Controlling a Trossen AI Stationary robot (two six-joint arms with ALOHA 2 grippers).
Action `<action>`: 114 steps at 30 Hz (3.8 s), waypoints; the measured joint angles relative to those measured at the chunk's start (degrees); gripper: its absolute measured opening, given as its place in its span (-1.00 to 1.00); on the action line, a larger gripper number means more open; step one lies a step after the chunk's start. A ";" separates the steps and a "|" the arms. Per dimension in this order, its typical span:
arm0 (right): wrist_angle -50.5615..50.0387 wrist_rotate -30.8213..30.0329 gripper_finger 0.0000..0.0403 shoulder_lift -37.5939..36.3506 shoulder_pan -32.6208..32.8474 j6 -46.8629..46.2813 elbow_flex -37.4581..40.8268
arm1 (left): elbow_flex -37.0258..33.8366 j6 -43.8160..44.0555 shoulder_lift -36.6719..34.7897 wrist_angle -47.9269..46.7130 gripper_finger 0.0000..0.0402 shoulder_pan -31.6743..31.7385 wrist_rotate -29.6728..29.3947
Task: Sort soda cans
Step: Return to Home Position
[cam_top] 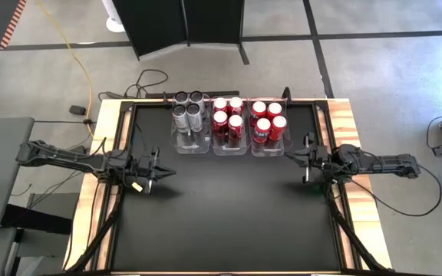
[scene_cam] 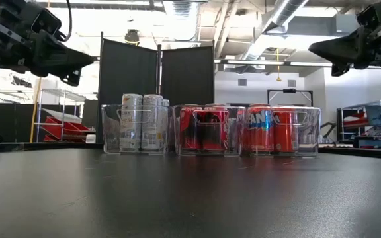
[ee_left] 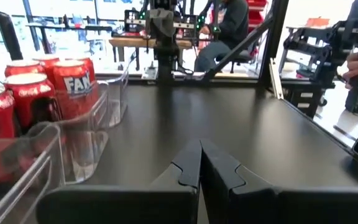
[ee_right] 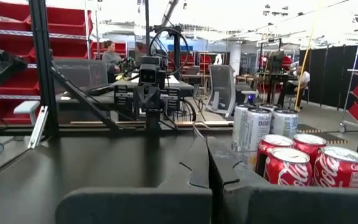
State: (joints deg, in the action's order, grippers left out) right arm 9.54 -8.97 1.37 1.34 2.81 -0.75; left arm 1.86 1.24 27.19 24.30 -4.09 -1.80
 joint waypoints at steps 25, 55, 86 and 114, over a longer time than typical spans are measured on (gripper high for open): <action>-8.76 5.57 -1.00 -1.22 -9.89 -4.48 -0.44 | 2.27 -0.23 -11.40 -16.89 -1.00 0.01 0.54; -4.14 25.68 -1.00 -1.22 -24.32 -6.32 0.14 | 1.42 0.63 -26.93 -29.40 -1.00 1.15 1.51; -7.83 11.78 -1.00 -1.03 -2.89 -6.92 0.44 | -1.44 -1.00 -22.30 -22.94 -1.00 1.13 1.14; -7.89 6.01 -1.00 -1.01 -1.17 -7.33 0.50 | -1.44 2.36 -22.30 -22.67 -1.00 1.13 1.09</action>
State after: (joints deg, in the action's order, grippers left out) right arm 1.65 -2.96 0.36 0.17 -4.51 -0.25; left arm 0.43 3.60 4.89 1.63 -2.96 -0.71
